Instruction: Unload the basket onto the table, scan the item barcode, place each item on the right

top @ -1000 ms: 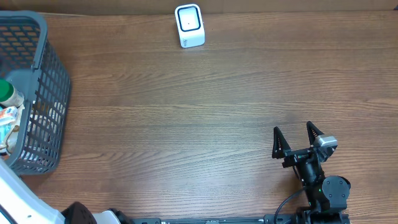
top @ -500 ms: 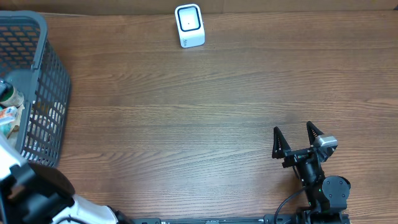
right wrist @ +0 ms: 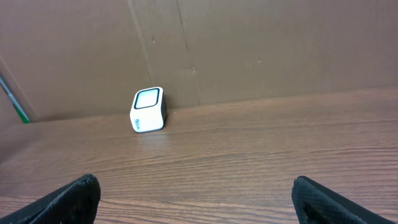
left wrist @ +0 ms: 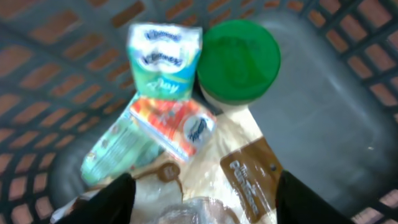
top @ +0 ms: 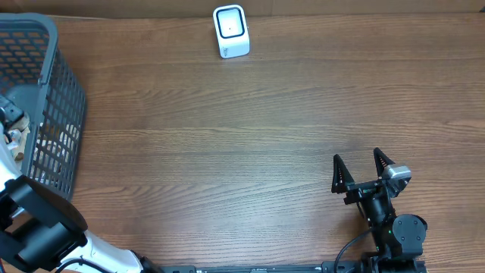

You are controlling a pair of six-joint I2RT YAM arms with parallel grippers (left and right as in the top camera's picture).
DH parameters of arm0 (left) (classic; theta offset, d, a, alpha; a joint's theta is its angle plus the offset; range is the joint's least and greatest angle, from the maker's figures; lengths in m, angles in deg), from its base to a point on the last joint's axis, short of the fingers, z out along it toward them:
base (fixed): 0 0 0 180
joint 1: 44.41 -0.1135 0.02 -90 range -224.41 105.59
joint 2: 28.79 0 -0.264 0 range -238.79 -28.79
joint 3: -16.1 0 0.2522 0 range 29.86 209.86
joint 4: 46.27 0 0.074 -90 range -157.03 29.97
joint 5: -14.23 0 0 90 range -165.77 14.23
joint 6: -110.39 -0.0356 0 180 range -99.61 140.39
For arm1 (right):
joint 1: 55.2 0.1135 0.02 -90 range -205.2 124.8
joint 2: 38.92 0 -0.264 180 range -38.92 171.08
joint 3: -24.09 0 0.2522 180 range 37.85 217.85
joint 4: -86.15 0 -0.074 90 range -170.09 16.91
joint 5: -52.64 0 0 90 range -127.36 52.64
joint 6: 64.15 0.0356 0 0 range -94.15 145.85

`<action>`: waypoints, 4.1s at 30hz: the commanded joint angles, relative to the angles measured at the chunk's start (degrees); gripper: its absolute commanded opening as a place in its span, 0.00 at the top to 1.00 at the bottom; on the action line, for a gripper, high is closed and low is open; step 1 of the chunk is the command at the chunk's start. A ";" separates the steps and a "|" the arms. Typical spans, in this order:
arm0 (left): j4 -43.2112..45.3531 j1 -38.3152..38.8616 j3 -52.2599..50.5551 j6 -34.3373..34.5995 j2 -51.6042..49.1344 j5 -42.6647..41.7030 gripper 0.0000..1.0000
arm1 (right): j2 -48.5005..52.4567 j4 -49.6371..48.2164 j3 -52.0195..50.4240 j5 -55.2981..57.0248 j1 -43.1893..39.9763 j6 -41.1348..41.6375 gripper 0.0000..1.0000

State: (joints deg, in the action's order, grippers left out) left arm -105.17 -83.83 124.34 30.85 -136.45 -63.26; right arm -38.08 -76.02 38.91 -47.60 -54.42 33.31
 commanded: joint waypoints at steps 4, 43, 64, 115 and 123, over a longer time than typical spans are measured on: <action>9.90 -0.02 -7.69 -8.76 0.04 2.95 0.41 | -0.68 -0.33 -0.61 0.28 -0.15 -0.24 0.00; 17.94 -0.85 -12.28 -10.71 -10.10 10.34 0.58 | -0.68 -0.33 -0.61 0.26 -0.15 -0.24 0.00; 16.74 2.45 -11.72 -9.07 -1.27 12.09 0.96 | -0.68 -0.33 -0.61 0.28 -0.15 -0.24 0.00; 20.13 -2.25 -11.72 -30.25 -10.58 3.74 0.53 | -0.68 -0.33 -0.61 0.28 -0.15 -0.24 0.00; 21.22 -1.81 -11.69 -29.49 -10.40 8.46 0.96 | -0.68 -0.33 -0.61 0.28 -0.15 -0.24 0.00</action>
State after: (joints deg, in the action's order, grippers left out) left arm -84.39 -85.73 112.62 0.75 -145.58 -57.97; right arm -38.08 -76.04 38.91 -47.60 -54.42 33.31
